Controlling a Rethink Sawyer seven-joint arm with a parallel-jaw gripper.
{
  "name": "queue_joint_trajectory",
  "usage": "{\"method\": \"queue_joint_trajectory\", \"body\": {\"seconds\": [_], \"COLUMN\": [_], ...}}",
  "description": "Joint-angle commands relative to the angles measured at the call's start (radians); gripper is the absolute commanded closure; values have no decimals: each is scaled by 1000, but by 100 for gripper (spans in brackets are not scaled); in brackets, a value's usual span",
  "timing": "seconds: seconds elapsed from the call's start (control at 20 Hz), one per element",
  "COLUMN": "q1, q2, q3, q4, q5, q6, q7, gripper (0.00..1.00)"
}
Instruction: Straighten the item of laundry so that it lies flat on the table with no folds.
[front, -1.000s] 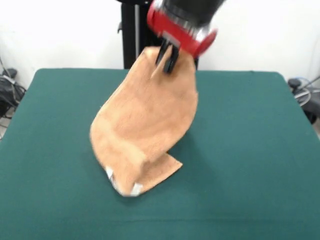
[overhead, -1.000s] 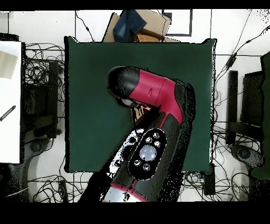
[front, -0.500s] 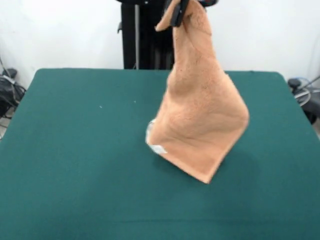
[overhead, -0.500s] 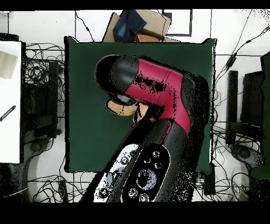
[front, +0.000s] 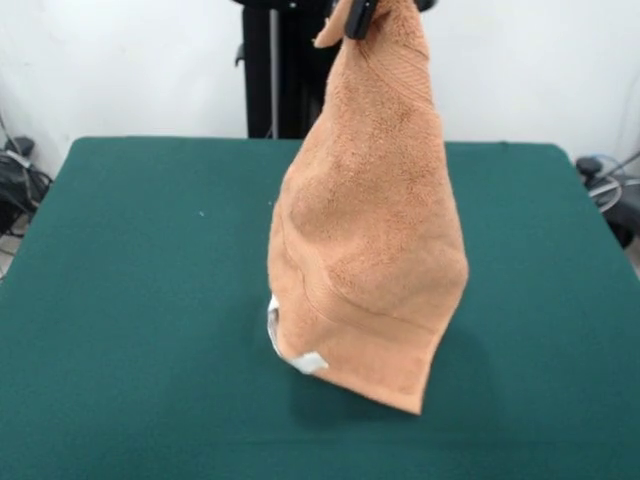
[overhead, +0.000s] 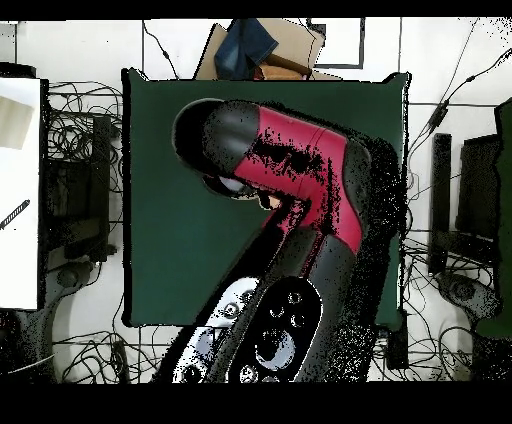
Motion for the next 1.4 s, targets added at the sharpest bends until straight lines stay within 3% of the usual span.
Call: {"method": "queue_joint_trajectory", "body": {"seconds": [0.05,0.65,1.4], "q1": [25,-63,-185], "q2": [10,69,41], "q3": [20,57,95], "q4": [61,29,70], "q5": [-32,-11,-49], "q6": [16,11,-64], "q7": [228,190,40], "gripper": [100,100,100]}}
